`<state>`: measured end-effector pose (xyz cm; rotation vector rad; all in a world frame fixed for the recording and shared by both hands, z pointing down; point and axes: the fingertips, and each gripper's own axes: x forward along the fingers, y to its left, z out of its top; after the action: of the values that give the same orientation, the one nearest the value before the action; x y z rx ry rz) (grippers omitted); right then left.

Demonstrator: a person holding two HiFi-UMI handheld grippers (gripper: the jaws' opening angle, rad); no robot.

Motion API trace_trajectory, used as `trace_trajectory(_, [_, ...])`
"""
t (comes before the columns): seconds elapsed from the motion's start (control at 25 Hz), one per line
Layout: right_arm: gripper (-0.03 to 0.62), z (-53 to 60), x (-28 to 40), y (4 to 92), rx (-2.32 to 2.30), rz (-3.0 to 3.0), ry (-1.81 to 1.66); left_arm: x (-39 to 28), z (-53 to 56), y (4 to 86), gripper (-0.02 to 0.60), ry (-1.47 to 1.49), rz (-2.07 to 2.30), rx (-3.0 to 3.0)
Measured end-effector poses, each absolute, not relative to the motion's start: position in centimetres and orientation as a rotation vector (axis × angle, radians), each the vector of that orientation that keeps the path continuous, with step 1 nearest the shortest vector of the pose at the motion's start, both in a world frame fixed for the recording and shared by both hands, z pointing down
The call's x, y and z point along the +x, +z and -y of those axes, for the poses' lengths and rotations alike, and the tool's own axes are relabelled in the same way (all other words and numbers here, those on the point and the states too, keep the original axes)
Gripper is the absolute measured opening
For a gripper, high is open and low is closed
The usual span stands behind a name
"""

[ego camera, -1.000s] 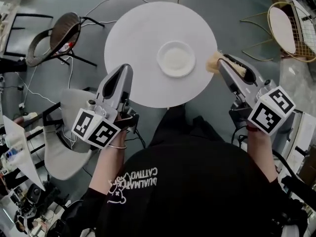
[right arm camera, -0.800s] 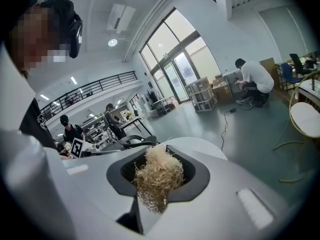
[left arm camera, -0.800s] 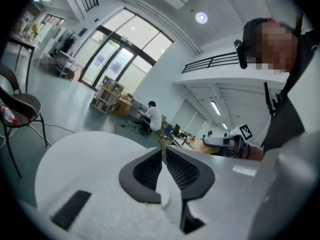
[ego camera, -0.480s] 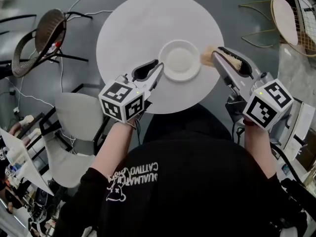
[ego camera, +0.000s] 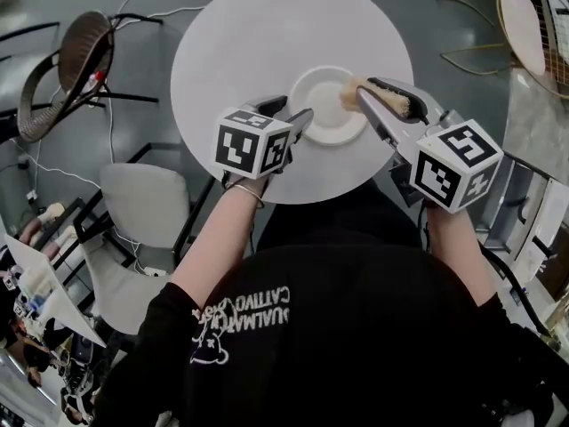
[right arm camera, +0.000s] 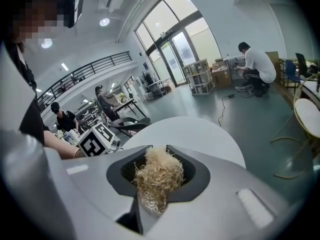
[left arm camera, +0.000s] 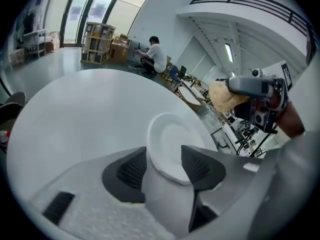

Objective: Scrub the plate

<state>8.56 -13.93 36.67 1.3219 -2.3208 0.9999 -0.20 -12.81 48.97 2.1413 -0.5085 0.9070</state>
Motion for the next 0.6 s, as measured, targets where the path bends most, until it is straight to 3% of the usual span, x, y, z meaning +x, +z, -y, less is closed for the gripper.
trace_trajectory(0.28, [0.087,16.4,4.7,41.0,1.259,2.274,0.964,-1.1,13.6,49.8,0.131,0.921,0.563,2.114])
trace_trajectory(0.36, [0.086,16.7,3.5,42.0,1.248,2.264,0.961,-1.6,13.6,50.0,0.068,0.933,0.58,2.111])
trace_trajectory(0.6, [0.087,17.5,1.2,44.1,1.245,2.24,0.953,-1.5,13.5,49.9,0.049,0.89,0.581,2.088])
